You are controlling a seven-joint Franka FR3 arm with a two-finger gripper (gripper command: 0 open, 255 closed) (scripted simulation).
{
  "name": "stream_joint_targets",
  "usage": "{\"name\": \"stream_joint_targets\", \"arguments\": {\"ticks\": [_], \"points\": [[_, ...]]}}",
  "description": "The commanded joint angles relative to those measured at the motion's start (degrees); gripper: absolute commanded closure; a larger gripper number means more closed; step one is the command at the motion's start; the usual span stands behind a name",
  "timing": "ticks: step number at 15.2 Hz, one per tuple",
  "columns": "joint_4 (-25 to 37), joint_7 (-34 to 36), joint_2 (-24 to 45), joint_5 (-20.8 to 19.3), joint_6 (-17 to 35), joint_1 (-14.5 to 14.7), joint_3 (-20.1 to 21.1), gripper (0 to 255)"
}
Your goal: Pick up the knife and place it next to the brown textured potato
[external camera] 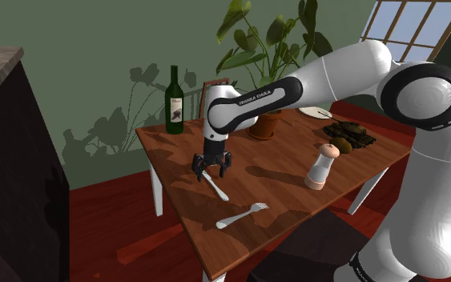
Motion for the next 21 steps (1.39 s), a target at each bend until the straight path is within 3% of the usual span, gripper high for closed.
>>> {"name": "stream_joint_targets", "arguments": {"ticks": [1,6,7,16,21], "points": [[0.0,0.0,0.1,0.0,0.1,0.0,0.0,0],[0.0,0.0,0.1,0.0,0.1,0.0,0.0,0],[0.0,0.0,0.1,0.0,0.1,0.0,0.0,255],[0.0,0.0,0.1,0.0,0.1,0.0,0.0,255],[1.5,0.4,-1.8,0.1,-3.2,-0.1,0.0,255]]}}
